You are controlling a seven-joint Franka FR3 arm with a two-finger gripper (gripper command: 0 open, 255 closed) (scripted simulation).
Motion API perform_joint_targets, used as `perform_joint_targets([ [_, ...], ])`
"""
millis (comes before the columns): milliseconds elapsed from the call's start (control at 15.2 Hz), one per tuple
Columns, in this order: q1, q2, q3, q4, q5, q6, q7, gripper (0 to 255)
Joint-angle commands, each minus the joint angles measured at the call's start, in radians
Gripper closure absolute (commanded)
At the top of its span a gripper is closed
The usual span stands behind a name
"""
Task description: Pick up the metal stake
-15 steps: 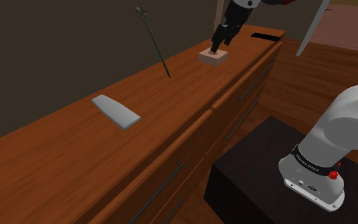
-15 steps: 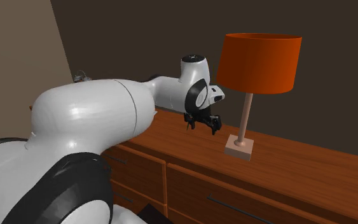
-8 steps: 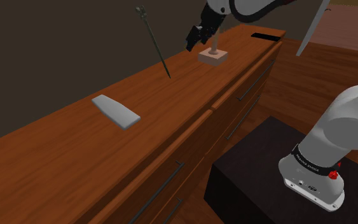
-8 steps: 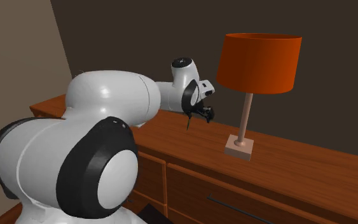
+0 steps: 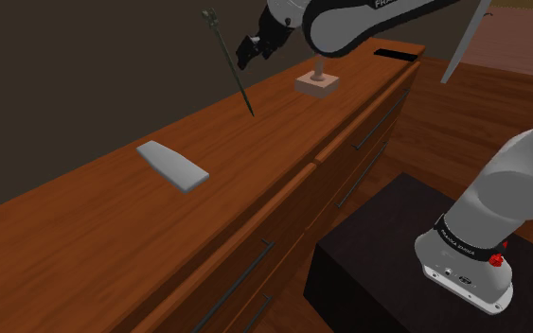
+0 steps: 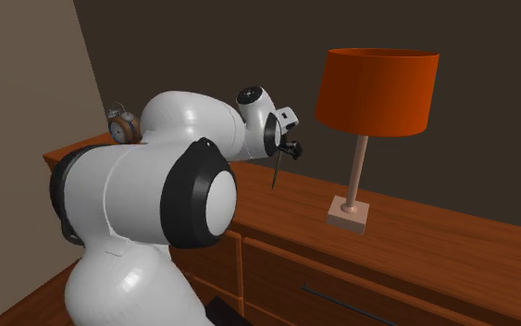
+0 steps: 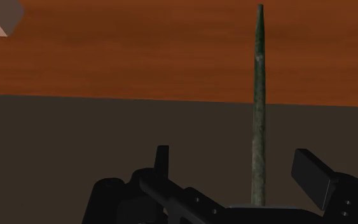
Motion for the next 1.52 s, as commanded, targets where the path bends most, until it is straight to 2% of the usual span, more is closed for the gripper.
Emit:
perform_joint_targets([
  [0, -0.032, 0.051, 0.049, 0.043, -0.087, 0.048, 0.087, 0],
  [132, -0.067, 0.109, 0.099, 0.101, -0.200, 0.080, 0.189, 0],
  [198, -0.072, 0.120, 0.107, 0.112, -0.223, 0.084, 0.210, 0],
  [660, -0.103, 0.157, 0.127, 0.057, -0.351, 0.165, 0.326, 0],
  [792, -0.102, 0.157, 0.127, 0.057, -0.351, 0.165, 0.326, 0],
  [858, -0.102, 0.157, 0.128, 0.057, -0.352, 0.165, 0.327, 255],
  [1452, -0.102, 0.157, 0.127, 0.057, -0.351, 0.165, 0.326, 255],
])
